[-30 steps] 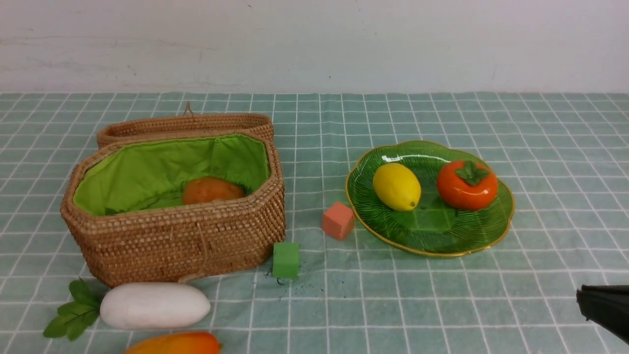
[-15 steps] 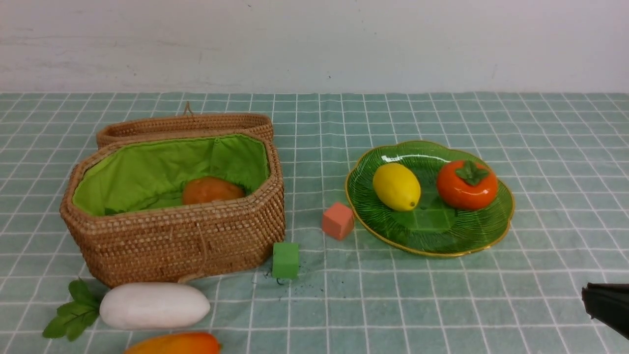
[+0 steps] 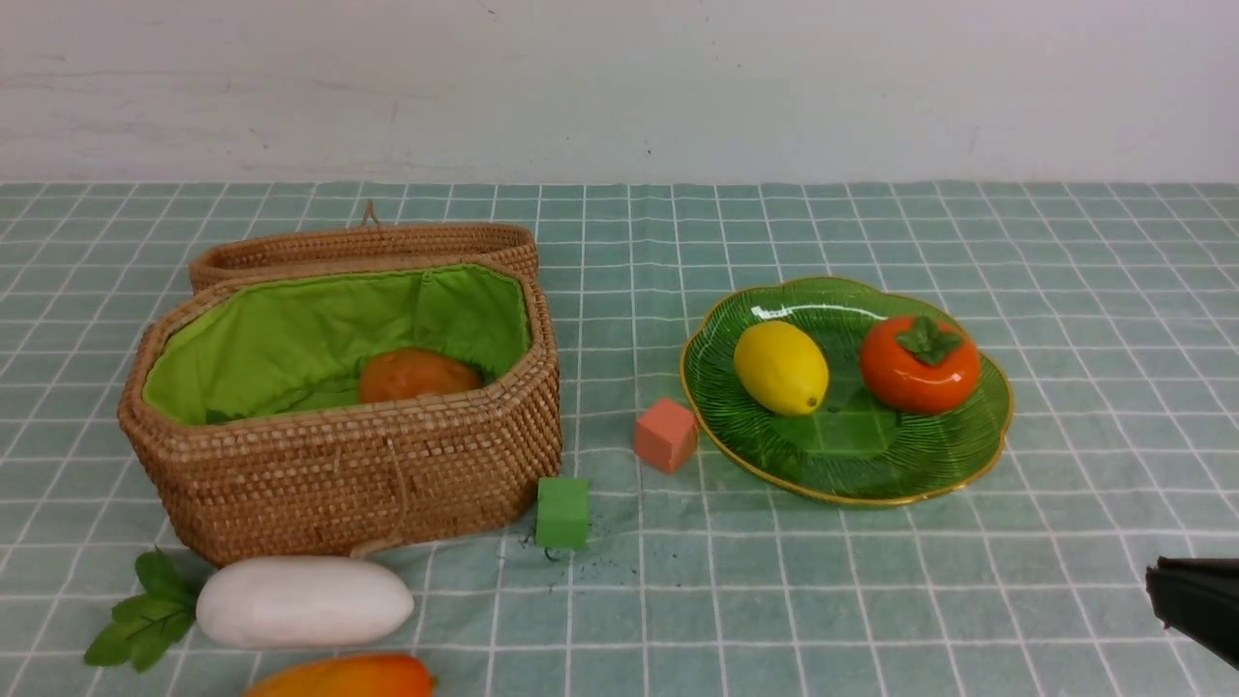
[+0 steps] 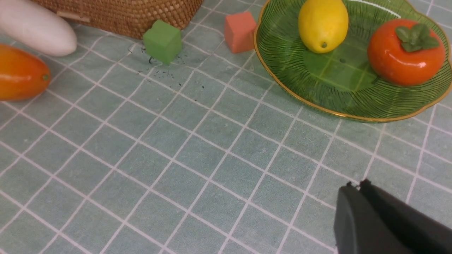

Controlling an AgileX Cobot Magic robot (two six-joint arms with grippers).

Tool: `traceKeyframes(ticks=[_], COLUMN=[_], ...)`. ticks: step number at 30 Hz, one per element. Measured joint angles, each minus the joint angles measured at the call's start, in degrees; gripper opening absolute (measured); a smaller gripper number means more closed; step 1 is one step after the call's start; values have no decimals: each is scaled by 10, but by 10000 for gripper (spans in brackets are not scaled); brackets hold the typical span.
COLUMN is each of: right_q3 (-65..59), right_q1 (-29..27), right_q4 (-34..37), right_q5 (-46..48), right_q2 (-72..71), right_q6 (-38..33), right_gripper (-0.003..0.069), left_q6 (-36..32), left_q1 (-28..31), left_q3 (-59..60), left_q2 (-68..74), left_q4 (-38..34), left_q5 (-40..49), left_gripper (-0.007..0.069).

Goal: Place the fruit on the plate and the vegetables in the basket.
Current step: Grab the mango with your left arm and place it on the right plate

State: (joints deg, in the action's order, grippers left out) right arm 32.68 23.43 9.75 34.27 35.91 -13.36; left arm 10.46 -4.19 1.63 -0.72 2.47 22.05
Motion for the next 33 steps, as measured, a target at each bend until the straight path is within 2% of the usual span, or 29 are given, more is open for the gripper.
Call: traceKeyframes(ticks=[21,31,33], right_q3=[0,-1,-1], right_q1=[-11,-181,-199], right_q4=[1,1,1], right_q5=[1,3,5], right_q2=[-17,-199,-222], right_q6=[0,0,0], right_gripper=[19,25,29], left_q6=[0,0,0], left_q1=[0,0,0], left_q3=[0,0,0], left_q2=[0,0,0], left_q4=[0,0,0], left_q5=[0,0,0], left_gripper=[239,239,239])
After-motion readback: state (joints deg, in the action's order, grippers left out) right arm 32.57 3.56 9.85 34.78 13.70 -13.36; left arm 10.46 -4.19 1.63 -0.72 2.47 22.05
